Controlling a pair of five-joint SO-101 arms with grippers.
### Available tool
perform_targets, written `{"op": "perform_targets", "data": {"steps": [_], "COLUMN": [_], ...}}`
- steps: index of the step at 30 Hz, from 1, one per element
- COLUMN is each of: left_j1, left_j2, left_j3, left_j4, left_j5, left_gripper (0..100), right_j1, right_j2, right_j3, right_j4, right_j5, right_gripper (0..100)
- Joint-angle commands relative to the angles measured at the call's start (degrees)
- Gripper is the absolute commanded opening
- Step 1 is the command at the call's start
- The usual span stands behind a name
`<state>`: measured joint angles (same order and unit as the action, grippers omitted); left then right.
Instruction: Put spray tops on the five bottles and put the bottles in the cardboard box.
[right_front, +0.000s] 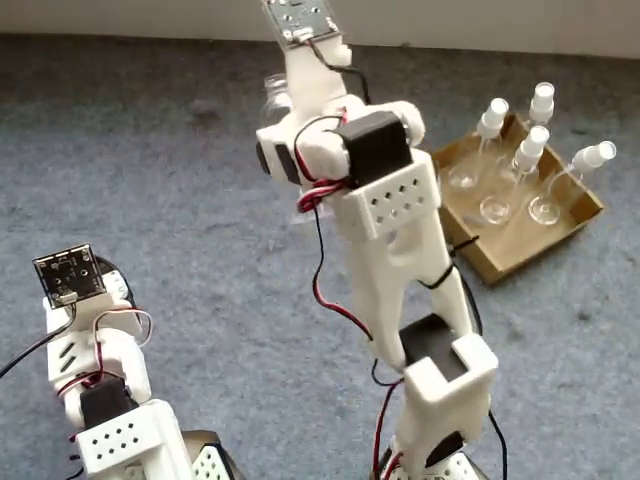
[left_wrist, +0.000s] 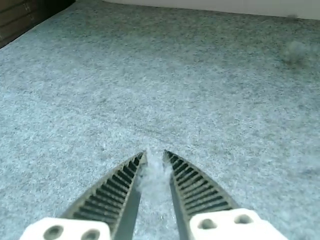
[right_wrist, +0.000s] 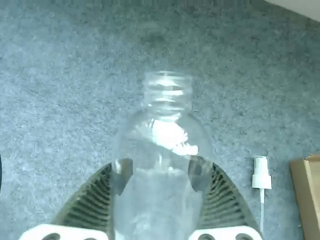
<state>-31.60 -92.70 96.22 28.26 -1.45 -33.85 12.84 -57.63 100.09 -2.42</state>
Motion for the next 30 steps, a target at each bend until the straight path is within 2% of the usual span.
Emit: {"op": "perform_targets", "data": {"steps": [1, 6, 13, 18, 24, 30], "left_j1": [1.36, 2.33, 4.88, 7.96, 13.85, 17.36], "left_j2": [-0.75, -0.75, -0.66, -0.75, -0.75, -0.75], "left_j3": [1.45, 1.45, 1.45, 1.45, 1.45, 1.10], "left_j4": [0.18, 0.26, 0.26, 2.90, 7.03, 9.85], "left_j5": [-0.53, -0.53, -0.53, -0.62, -10.29, -12.48], "left_gripper": [1, 1, 1, 1, 1, 1], "right_j1": [1.10, 3.65, 13.58, 14.99, 15.25, 15.25], "right_j2": [-13.14, -25.71, -38.46, -45.49, -56.13, -69.93], "right_j3": [10.15, 23.96, 41.19, 56.31, 76.35, 98.77], "right_j4": [1.10, 0.75, 0.75, 0.13, -11.12, -26.95], "right_j5": [0.88, 0.88, 0.88, 0.88, 0.88, 0.88], "right_gripper": [3.1, 3.1, 3.1, 3.1, 3.1, 3.1]}}
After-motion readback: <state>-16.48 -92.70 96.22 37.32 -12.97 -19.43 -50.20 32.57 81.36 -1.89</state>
